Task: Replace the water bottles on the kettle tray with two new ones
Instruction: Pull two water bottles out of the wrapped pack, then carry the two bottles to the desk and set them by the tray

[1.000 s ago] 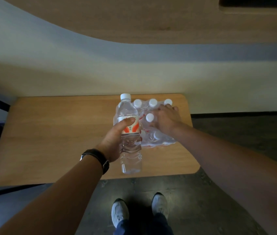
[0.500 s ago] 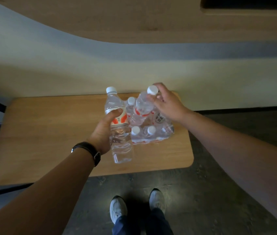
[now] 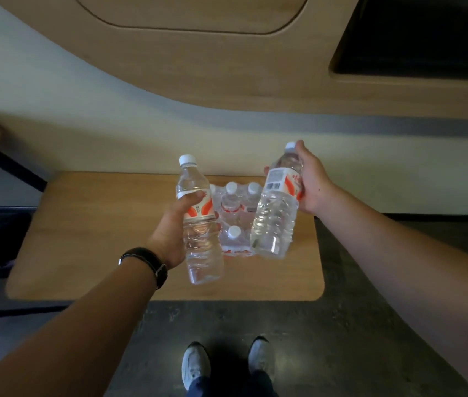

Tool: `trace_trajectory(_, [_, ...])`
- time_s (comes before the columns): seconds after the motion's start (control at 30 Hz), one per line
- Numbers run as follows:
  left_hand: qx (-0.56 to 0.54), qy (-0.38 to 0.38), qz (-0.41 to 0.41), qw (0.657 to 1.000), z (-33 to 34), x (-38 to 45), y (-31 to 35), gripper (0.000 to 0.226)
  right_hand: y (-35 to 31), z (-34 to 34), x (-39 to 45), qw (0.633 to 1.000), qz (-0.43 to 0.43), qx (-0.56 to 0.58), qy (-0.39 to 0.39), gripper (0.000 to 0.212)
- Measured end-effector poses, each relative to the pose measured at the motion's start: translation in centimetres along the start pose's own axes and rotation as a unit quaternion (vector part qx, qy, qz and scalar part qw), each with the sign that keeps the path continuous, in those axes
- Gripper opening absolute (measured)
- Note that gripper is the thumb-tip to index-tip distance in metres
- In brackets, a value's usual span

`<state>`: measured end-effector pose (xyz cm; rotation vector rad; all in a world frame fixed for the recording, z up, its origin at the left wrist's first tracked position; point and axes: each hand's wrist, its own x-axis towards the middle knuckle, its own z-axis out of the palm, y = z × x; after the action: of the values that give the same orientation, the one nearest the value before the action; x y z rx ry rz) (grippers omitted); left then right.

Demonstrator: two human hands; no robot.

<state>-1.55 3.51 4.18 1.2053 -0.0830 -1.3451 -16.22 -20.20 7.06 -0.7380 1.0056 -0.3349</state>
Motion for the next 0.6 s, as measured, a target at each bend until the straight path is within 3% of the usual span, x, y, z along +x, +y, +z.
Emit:
trace_trajectory(0.13, [-0.024,0.000,0.008,1.000,0.6,-2.8,0.2,0.054,1.0,0.7,-1.8,0.997,0.054,-0.048,-0.033,0.055])
trace_trajectory(0.27, [-0.058,0.015,0.023,0.998,0.9,-7.1,0.0,0.042,1.5,3.3,-4.1,0.980,0.105,-0.117,-0.119,0.039])
trace_trajectory(0.43, [-0.148,0.044,0.044,0.987,-0.1,-14.2,-0.5,0.037,3.1,9.4,-7.7,0.940,0.153,-0.172,-0.251,0.040])
trace_trajectory(0.6, [-0.223,0.082,0.095,0.967,-2.9,-22.4,-0.4,0.036,6.3,17.5,-12.3,0.903,0.165,-0.218,-0.333,0.038])
